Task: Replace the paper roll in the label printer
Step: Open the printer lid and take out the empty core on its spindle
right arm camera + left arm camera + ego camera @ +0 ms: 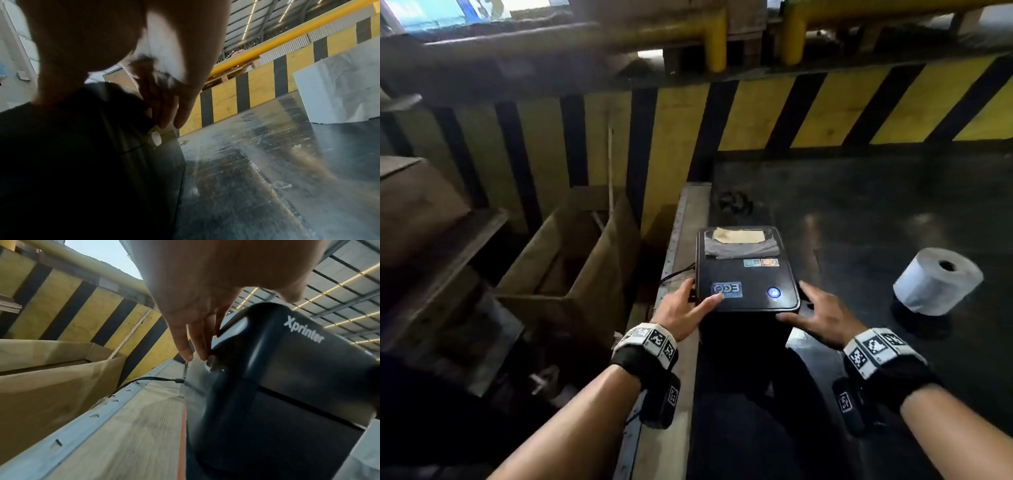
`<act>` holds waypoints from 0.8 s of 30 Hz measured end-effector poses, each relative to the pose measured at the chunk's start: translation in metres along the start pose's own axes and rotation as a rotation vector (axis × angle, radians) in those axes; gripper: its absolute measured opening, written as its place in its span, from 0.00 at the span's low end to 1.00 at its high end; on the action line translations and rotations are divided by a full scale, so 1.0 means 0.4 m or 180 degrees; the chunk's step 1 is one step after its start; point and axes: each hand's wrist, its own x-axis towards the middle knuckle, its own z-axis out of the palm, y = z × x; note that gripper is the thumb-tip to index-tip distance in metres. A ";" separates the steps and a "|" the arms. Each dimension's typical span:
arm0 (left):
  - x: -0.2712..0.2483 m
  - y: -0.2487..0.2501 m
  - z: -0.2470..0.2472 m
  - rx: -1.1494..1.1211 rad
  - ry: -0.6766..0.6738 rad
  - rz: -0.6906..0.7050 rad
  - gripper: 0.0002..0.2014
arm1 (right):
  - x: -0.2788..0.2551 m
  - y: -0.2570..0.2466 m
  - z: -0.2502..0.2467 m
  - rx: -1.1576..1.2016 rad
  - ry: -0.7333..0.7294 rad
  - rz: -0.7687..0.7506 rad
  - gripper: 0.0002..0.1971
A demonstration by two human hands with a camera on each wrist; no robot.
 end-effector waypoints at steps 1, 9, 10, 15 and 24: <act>-0.004 -0.001 0.004 -0.0049 -0.0084 0.0030 0.33 | 0.004 0.004 0.002 0.0063 0.0024 -0.0001 0.39; -0.008 0.010 0.018 0.0176 -0.0031 0.0037 0.40 | 0.029 0.085 0.052 0.0196 0.0224 -0.0173 0.47; -0.008 0.013 0.017 0.0206 -0.0034 0.0056 0.39 | 0.026 0.079 0.051 0.0219 0.0223 -0.0187 0.46; 0.000 0.016 0.013 0.0377 -0.0117 0.0040 0.40 | 0.026 0.083 0.057 0.0301 0.0226 -0.0150 0.45; 0.006 0.006 0.013 0.0451 -0.0106 0.0037 0.40 | 0.031 0.085 0.046 0.0262 0.0151 -0.0215 0.44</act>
